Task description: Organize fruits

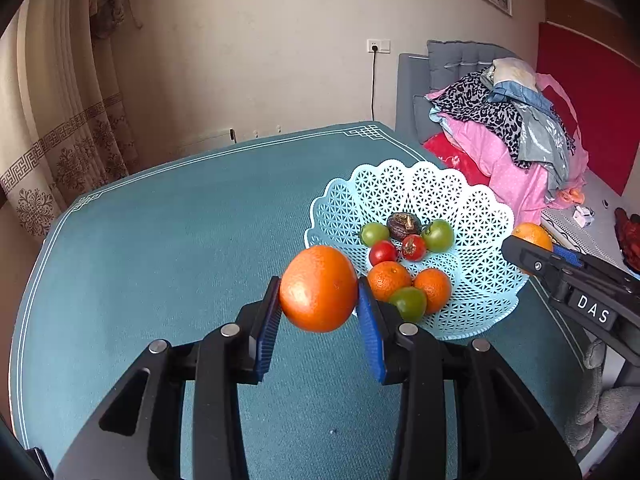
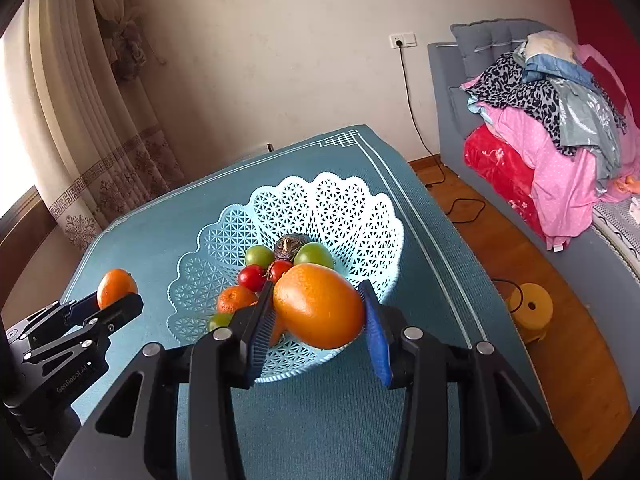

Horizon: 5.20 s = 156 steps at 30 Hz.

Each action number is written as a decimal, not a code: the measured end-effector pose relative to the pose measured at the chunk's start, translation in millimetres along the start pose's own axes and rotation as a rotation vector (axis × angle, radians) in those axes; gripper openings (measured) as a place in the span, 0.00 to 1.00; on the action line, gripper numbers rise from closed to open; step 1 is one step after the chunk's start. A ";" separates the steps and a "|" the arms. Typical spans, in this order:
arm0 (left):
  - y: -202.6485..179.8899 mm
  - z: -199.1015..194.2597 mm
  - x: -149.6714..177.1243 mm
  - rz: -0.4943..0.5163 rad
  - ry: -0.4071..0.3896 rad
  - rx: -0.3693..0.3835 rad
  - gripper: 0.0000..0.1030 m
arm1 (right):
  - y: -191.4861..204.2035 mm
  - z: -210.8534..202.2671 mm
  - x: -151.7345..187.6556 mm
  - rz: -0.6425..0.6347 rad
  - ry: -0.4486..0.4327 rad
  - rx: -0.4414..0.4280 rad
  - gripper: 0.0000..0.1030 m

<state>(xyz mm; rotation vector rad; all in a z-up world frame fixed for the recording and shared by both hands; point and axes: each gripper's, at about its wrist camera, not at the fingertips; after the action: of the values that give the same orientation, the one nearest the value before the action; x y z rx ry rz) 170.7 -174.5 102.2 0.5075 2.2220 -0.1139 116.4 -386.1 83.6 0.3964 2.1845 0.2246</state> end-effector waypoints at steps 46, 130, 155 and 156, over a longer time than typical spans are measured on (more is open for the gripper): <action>-48.2 55.3 -43.3 0.032 0.065 0.148 0.37 | -17.8 6.6 -4.9 0.035 -0.027 0.032 0.42; -7.4 -48.0 -6.8 0.067 -0.109 -0.410 0.97 | 38.0 -29.5 1.1 -0.305 -0.017 0.153 0.95; -16.4 -43.3 -8.1 0.102 -0.078 -0.448 0.97 | 41.9 -28.7 4.2 -0.346 -0.003 0.191 0.95; -16.7 -43.4 -8.2 0.104 -0.077 -0.449 0.97 | 42.2 -28.9 4.3 -0.347 -0.004 0.192 0.95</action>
<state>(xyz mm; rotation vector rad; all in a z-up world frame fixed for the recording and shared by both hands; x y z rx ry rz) 137.5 -181.7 135.1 0.3593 2.0555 0.4047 99.3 -345.7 110.3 0.1176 2.2359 -0.1776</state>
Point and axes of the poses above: each gripper's, at about its wrist camera, not at the fingertips, and z roughly the way its jaws point, y to its left, x to its underside, and after that the axes turned 3 degrees about z, right-handed
